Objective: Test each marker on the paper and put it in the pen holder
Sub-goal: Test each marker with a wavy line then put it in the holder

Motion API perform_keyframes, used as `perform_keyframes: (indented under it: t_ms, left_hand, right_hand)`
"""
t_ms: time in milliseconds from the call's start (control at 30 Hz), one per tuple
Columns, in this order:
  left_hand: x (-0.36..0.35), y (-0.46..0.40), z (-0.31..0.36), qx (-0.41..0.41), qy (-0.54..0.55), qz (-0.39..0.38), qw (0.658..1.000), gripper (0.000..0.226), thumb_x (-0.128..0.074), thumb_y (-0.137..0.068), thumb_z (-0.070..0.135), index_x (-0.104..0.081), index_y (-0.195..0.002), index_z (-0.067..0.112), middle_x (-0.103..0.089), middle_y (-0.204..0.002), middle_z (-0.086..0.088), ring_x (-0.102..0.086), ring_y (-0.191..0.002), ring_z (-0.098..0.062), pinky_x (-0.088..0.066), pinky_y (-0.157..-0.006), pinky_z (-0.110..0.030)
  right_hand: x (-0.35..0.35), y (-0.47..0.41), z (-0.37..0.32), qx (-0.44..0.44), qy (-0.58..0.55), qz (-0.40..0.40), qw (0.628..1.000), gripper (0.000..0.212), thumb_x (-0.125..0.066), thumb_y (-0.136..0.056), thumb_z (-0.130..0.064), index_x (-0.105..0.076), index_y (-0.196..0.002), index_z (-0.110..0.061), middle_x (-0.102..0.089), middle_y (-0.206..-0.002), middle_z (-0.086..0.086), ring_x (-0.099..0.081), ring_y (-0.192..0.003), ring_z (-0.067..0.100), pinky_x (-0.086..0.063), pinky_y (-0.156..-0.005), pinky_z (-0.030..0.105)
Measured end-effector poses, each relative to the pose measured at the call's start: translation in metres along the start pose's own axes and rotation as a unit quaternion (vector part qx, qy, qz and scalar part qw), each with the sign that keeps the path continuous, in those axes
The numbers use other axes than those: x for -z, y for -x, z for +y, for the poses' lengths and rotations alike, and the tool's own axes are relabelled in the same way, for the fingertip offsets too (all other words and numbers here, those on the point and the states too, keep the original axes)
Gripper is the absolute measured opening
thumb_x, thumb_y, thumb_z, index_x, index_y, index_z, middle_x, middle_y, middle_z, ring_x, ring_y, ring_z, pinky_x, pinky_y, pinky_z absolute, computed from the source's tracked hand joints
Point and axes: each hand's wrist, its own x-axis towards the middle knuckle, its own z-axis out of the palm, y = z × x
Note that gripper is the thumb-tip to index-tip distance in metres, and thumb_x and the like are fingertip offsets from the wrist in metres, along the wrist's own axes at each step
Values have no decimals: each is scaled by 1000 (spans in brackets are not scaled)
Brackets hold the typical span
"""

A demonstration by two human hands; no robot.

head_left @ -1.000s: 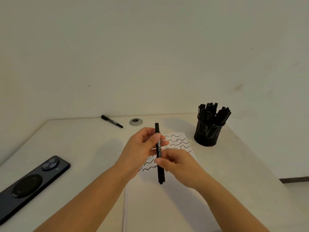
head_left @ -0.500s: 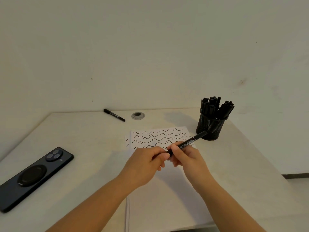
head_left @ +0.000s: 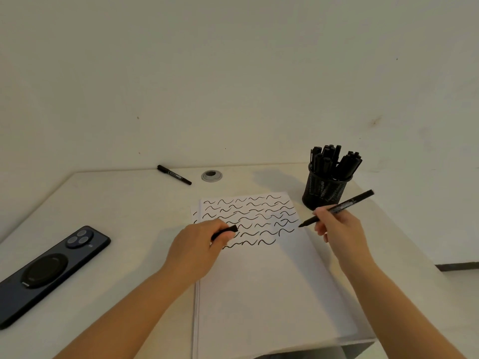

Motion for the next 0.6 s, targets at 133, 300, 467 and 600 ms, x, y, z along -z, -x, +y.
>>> perform_keyframes:
  t_ms: [133, 300, 467, 600]
  left_hand:
    - [-13, -11, 2, -19, -26, -22, 999, 19, -44, -92, 42, -57, -97, 29, -62, -80, 11, -51, -72, -9, -40, -64, -25]
    - [-22, -7, -8, -18, -32, -15, 999, 19, -43, -91, 45, -55, -97, 30, -56, -82, 7, -48, -74, -9, -39, -65, -25]
    - [-23, -8, -12, -17, -11, -18, 1000, 18, -46, -91, 43, -56, -97, 30, -56, -80, 6, -48, -72, -6, -35, -60, -20]
    - [-24, -7, -13, -12, 1, -22, 1000, 17, -46, -91, 42, -57, -95, 29, -57, -80, 5, -49, -72, -4, -36, -61, -20]
  right_hand:
    - [-19, 3, 8, 33, -6, -92, 995, 12, -56, -84, -5, -59, -77, -14, -66, -56, 0, -58, -50, 3, -40, -46, 11]
    - [-17, 3, 25, 46, 43, -70, 996, 16, -56, -81, -8, -58, -72, -21, -68, -64, 2, -62, -60, 6, -45, -62, 21]
    - [-14, 4, 25, 65, 85, -81, 991, 20, -56, -78, -9, -58, -67, -25, -66, -59, 0, -62, -63, 9, -45, -64, 26]
    - [-17, 8, 25, 74, 94, -131, 984, 22, -57, -78, -9, -58, -68, -28, -66, -58, -5, -63, -64, 10, -42, -59, 20]
